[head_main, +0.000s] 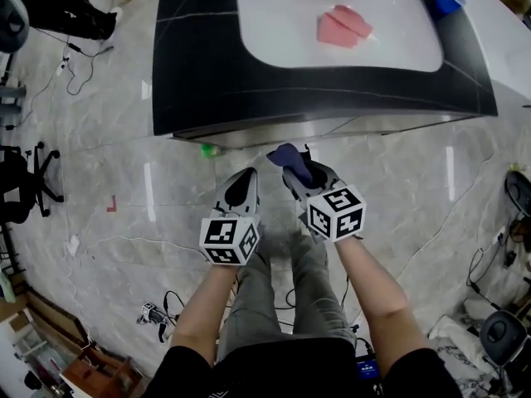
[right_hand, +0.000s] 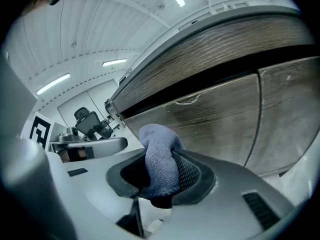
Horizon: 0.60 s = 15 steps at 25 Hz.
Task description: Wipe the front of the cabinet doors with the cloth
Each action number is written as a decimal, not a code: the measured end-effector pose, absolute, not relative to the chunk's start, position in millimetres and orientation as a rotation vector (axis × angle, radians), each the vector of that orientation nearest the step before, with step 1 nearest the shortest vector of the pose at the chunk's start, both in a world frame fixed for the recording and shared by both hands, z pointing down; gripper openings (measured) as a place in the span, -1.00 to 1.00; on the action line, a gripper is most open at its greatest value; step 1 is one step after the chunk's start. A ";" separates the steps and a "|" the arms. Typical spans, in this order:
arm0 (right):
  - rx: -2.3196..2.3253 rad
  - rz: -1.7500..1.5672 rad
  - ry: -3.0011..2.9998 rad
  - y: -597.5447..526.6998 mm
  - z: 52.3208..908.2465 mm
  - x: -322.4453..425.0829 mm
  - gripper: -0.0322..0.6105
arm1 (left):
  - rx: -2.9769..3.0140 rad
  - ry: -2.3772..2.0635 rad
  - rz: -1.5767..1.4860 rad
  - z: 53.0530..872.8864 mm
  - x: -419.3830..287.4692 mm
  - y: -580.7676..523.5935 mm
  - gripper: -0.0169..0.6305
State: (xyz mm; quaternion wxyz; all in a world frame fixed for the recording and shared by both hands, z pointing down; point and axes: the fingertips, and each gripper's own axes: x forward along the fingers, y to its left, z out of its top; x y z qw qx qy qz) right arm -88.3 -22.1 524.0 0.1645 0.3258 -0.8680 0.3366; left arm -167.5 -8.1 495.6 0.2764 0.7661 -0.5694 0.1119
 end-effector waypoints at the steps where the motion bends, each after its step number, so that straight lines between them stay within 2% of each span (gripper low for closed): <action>1: 0.908 0.951 -2.478 -19.7 525.1 -99.7 -0.52 | 2.047 -1.540 0.299 497.0 -176.3 -5.9 -0.92; 15: 0.754 0.939 -2.489 -11.2 558.6 -234.2 -0.52 | 1.982 -1.626 0.287 519.3 -298.8 -1.4 -0.92</action>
